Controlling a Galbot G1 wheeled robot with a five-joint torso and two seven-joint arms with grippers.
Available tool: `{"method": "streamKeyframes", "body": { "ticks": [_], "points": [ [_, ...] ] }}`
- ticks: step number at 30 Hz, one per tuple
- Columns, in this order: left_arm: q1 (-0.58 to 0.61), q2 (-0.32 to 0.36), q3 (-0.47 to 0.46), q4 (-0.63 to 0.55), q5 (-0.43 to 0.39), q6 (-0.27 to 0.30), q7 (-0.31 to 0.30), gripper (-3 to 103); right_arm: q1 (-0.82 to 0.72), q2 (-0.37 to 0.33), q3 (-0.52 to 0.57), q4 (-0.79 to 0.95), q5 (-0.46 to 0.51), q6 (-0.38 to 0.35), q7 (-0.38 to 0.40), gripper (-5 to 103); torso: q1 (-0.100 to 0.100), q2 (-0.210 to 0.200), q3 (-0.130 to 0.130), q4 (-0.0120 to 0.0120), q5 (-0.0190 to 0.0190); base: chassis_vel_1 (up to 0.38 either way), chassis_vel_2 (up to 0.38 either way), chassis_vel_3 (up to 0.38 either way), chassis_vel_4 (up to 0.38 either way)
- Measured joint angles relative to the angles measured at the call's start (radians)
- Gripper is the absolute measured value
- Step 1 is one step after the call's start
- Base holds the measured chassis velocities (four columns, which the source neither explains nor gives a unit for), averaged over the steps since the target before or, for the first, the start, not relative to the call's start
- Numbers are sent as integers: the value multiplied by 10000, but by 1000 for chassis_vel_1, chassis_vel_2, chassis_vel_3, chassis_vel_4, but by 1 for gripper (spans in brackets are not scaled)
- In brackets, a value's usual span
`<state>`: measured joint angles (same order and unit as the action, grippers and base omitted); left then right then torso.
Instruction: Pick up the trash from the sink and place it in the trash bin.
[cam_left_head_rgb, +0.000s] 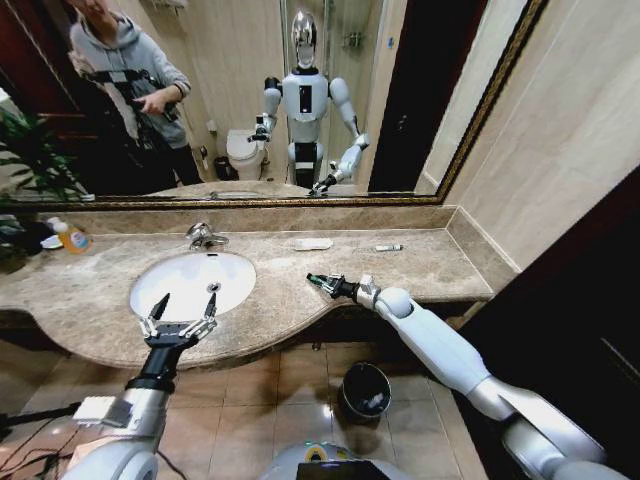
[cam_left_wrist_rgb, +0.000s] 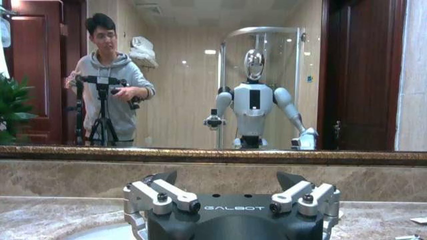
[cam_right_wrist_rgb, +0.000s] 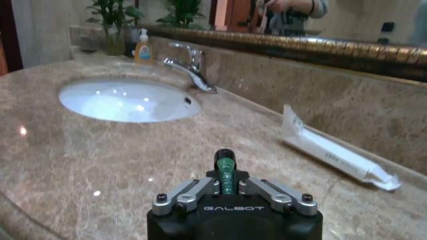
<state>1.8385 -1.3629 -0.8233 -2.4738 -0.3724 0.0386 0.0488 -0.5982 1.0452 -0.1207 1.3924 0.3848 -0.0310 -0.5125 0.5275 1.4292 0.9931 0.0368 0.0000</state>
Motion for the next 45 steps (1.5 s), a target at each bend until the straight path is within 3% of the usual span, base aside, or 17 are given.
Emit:
{"method": "streamKeyframes", "body": {
  "ticks": [11,15,21,23,29,32,37,40,45],
  "points": [
    [0,0,0,0,0,0,1,100,-1354,-405,1429,1770,313,-362,799,10,0,0,0,2,0,0,0,0,0],
    [-1,0,0,0,0,0,-1,100,-3435,-1042,3025,3504,813,-583,1550,10,0,0,-1,-2,1,0,0,0,0],
    [0,0,0,0,0,0,0,100,-5310,-1194,4628,4996,1175,-624,2210,10,-2,1,-2,0,1,0,0,0,0],
    [0,0,0,0,0,0,0,100,-6573,-846,5842,5558,1160,-571,2369,10,-2,0,-2,1,-2,0,0,0,0],
    [0,0,0,0,0,0,0,100,-8849,322,7594,5905,814,15,2284,10,-2,1,-2,-1,2,0,0,0,0],
    [0,0,1,0,0,0,0,100,-9693,830,7956,5826,601,335,2189,10,-2,1,-2,0,-3,0,0,0,0],
    [0,0,1,0,-1,0,0,100,-10467,1521,7959,5185,45,1019,2146,10,-2,1,-2,-2,-2,0,0,0,0],
    [0,0,0,0,0,0,0,100,-10690,2195,7698,4339,-107,1331,2539,10,-1,1,-1,-1,-1,0,0,0,0],
    [-1,0,1,0,0,0,0,100,-10468,2580,7406,3140,-608,1676,2746,10,-1,1,-1,-1,-1,0,0,0,0]
  ]
}}
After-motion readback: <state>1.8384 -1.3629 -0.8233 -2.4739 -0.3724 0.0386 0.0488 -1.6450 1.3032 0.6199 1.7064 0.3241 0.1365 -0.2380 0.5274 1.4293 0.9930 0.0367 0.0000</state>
